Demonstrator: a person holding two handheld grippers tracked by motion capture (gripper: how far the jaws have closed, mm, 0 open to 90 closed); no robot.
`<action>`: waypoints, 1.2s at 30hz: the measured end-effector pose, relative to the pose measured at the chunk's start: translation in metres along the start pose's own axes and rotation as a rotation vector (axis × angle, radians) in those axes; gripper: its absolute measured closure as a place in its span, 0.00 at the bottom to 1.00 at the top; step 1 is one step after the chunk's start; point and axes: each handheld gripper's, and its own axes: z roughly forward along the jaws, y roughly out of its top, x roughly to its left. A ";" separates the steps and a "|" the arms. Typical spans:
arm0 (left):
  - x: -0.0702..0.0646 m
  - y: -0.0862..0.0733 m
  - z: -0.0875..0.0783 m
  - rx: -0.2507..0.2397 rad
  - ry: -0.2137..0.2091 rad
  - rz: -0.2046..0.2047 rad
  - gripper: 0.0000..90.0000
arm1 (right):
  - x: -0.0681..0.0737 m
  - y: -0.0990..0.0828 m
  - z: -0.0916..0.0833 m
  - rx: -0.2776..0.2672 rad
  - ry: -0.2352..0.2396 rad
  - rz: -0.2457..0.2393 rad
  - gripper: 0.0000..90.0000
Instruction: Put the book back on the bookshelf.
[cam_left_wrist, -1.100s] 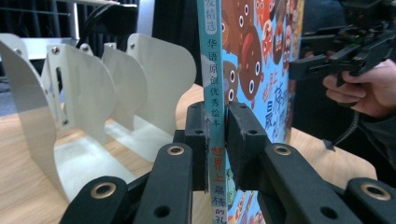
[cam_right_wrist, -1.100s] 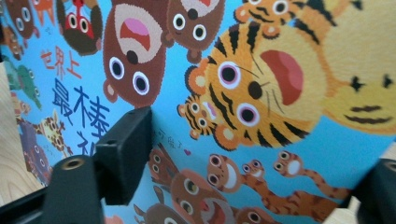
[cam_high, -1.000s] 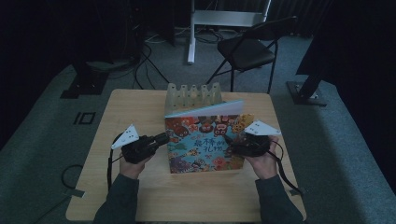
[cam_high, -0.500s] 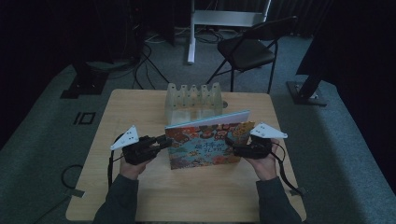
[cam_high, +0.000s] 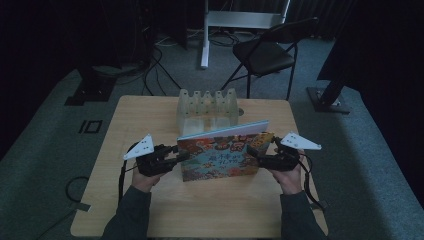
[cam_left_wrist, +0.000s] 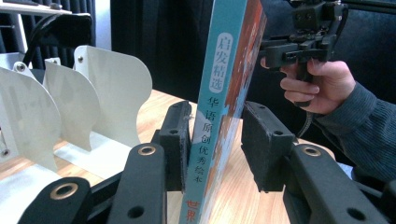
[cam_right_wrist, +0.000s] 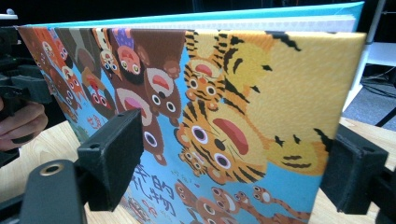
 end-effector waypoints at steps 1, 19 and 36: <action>0.000 0.000 0.000 -0.001 0.004 0.001 0.70 | -0.001 0.000 0.000 0.001 -0.003 -0.002 0.18; 0.001 0.002 0.008 -0.016 -0.012 0.005 0.63 | -0.007 -0.007 -0.006 0.013 -0.035 0.001 0.18; 0.000 0.007 0.016 -0.007 0.001 0.012 0.55 | -0.009 -0.010 -0.007 0.023 -0.060 -0.007 0.18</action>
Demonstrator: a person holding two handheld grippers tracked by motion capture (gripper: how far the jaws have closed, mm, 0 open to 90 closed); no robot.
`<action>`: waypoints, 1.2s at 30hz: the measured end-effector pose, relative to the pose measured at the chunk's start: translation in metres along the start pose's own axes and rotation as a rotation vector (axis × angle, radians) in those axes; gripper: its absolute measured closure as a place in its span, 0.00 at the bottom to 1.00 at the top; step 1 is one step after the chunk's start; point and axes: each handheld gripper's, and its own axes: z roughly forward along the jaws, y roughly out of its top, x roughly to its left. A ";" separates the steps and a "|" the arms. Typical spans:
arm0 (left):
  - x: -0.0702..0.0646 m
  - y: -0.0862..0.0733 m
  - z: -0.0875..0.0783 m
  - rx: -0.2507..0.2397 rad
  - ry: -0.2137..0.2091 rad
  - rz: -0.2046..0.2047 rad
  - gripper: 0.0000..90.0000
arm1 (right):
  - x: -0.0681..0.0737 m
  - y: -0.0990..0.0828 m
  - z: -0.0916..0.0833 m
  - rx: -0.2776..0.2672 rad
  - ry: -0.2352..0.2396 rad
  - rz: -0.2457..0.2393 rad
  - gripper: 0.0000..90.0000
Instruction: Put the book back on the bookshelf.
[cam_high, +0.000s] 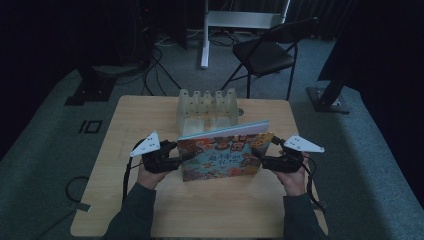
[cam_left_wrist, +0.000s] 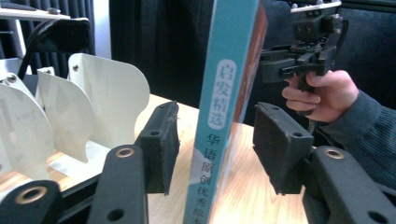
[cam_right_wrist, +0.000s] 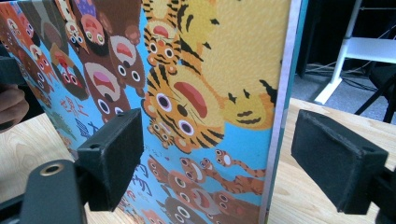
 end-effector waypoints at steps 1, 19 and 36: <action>0.000 0.000 0.000 -0.003 0.005 -0.001 0.54 | -0.001 -0.001 0.000 -0.001 -0.001 0.001 0.18; 0.000 0.002 0.008 0.003 0.019 0.018 0.42 | -0.005 -0.006 -0.003 -0.005 -0.004 0.020 0.18; -0.001 0.005 0.015 0.014 0.015 0.036 0.37 | -0.011 -0.012 -0.005 0.018 -0.036 0.017 0.19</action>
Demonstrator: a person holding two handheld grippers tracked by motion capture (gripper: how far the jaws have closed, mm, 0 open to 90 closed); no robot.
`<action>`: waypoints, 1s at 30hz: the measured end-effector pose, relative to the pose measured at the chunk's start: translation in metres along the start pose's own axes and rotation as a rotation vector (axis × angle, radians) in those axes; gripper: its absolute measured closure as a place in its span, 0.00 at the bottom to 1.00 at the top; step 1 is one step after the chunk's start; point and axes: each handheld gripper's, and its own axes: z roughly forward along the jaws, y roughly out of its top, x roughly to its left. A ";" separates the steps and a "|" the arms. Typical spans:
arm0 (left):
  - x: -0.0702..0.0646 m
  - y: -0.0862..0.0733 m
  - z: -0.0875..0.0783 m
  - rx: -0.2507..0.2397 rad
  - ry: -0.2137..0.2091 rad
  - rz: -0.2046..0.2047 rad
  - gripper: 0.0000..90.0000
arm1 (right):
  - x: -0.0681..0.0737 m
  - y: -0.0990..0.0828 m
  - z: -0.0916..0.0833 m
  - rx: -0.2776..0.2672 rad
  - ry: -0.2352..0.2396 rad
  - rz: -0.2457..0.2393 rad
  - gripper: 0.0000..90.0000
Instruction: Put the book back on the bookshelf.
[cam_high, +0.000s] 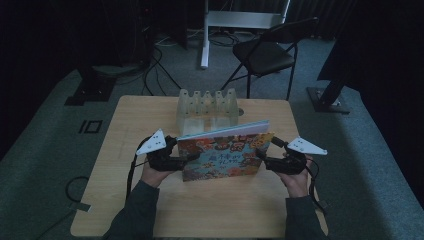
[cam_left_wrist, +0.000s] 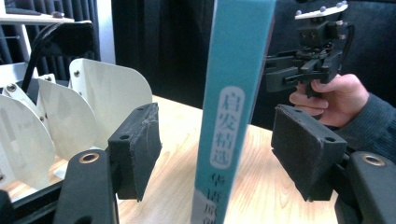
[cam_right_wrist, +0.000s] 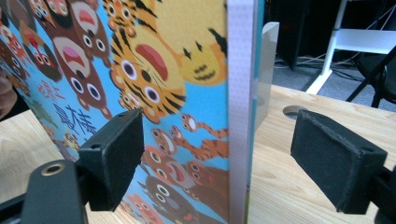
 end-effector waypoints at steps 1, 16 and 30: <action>0.000 0.000 0.001 0.002 -0.001 0.003 0.37 | -0.001 -0.001 0.000 0.001 -0.001 0.002 0.19; 0.001 0.004 0.008 0.013 0.011 0.007 0.44 | -0.007 -0.011 -0.005 0.026 -0.040 0.008 0.22; 0.001 0.004 0.012 -0.017 -0.001 0.001 0.48 | -0.013 -0.020 -0.006 0.038 -0.054 0.028 0.22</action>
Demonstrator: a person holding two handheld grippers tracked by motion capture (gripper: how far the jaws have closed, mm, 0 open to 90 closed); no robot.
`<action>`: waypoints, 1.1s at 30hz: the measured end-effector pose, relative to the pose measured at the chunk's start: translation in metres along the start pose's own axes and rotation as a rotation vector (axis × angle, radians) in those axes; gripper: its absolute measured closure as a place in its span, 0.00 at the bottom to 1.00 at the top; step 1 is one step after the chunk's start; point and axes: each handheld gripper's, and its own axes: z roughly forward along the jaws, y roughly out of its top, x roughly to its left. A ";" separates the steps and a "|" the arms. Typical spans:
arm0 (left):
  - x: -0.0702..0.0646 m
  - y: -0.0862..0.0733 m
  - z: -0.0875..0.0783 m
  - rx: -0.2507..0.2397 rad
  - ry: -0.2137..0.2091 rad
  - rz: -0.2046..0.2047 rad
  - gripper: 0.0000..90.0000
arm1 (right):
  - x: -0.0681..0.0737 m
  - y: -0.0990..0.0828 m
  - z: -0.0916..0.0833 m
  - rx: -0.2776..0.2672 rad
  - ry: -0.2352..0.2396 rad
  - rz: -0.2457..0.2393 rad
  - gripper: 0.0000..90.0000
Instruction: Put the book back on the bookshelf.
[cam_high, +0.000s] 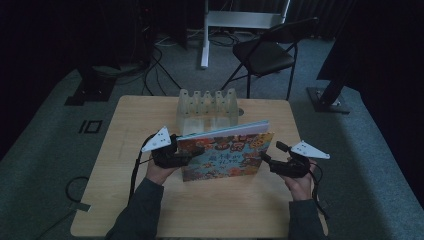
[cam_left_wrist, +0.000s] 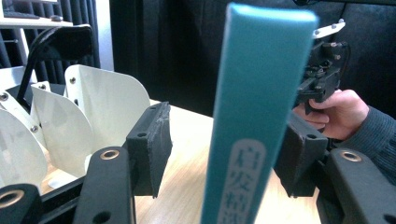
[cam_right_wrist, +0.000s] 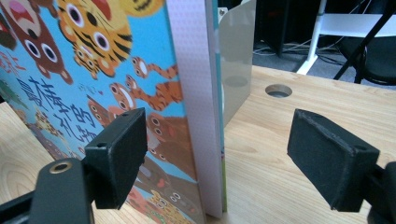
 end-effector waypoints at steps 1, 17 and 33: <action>0.000 0.000 0.000 -0.005 -0.002 0.001 0.47 | -0.001 -0.001 0.000 0.001 -0.001 0.002 0.22; -0.004 -0.003 0.007 -0.057 0.028 0.020 0.53 | -0.012 -0.017 0.003 0.032 -0.037 0.032 0.22; -0.006 -0.009 0.012 -0.077 0.009 0.025 0.61 | -0.021 -0.034 0.009 0.077 -0.068 0.054 0.22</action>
